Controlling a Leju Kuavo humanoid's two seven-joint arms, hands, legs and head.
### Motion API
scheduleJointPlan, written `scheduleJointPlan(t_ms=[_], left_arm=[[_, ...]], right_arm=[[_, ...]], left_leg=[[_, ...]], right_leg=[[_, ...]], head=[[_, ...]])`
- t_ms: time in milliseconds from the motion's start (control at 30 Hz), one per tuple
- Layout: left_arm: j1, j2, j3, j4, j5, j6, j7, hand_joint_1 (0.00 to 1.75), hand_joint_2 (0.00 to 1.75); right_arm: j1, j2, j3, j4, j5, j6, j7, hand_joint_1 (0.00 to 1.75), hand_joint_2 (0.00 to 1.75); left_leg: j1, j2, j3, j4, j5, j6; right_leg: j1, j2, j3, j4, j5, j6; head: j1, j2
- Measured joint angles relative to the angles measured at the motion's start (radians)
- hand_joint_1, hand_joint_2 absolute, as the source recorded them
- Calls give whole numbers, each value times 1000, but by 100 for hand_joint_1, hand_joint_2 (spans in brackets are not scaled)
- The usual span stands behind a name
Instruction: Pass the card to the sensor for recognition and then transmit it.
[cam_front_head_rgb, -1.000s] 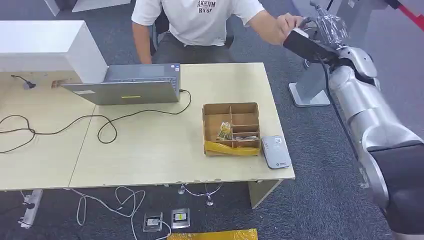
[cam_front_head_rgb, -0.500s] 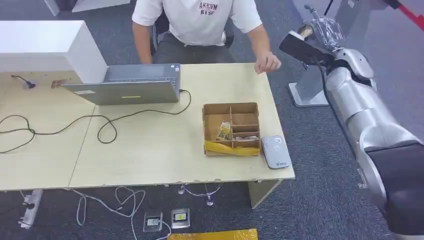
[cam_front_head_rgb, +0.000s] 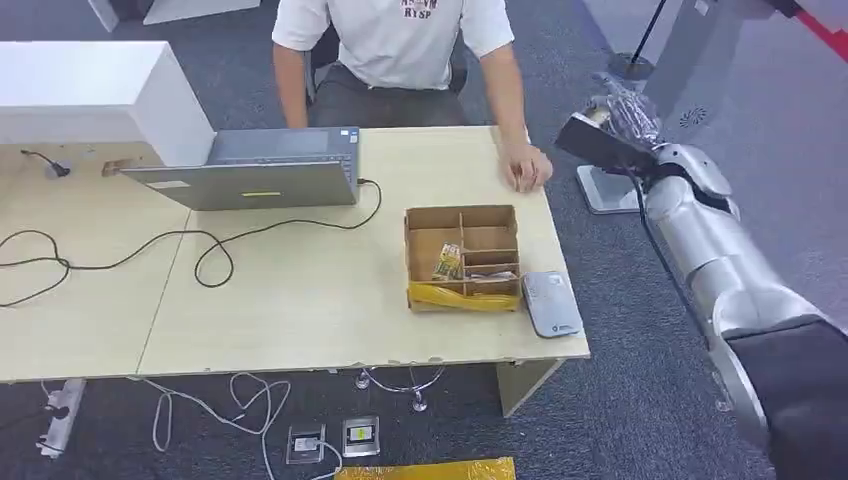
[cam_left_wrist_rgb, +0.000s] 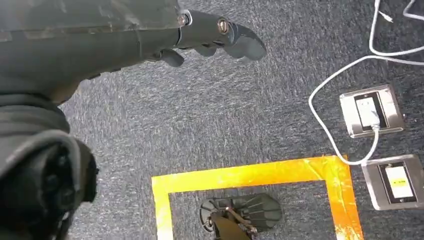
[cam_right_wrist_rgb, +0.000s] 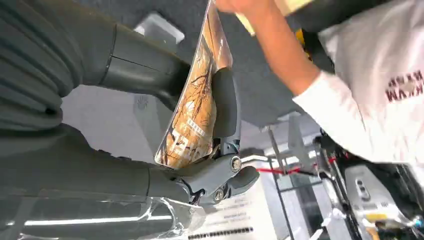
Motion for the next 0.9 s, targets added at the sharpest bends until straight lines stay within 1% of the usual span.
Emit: scheduleJointPlan(t_ms=[33,100,133,267,467,633,900], left_arm=[[0,0,0,0,1,0,1,0,0],[1,0,0,0,11,0,4,0,0],[2,0,0,0,13,3,5,0,0],[2,0,0,0,15,8,5,0,0],[3,0,1,0,16,9,5,0,0],[3,0,1,0,16,9,5,0,0],[3,0,1,0,16,15,5,0,0]], right_arm=[[7,-3,1,-4,-4,3,0,175,175],[89,-29,9,-70,-30,37,-2,175,175],[114,-44,11,-105,-48,61,4,175,175],[168,-74,19,-175,-79,92,38,175,175],[282,-114,22,-281,-77,97,82,175,175],[345,-139,21,-340,-56,97,98,175,175],[417,-148,18,-406,-28,101,111,175,175]], left_leg=[[0,0,0,0,0,0],[0,0,0,0,0,0],[0,0,0,0,0,0],[0,0,0,0,0,0],[0,0,0,0,0,0],[0,0,0,0,0,-1],[0,1,0,0,0,-1]], right_leg=[[0,0,0,0,0,0],[0,0,0,0,0,0],[0,0,0,0,0,0],[0,0,0,0,0,0],[0,0,0,0,0,0],[0,1,0,0,0,0],[0,1,0,0,0,0]], head=[[0,0],[0,0],[0,0],[0,0],[0,0],[0,0],[0,0]])
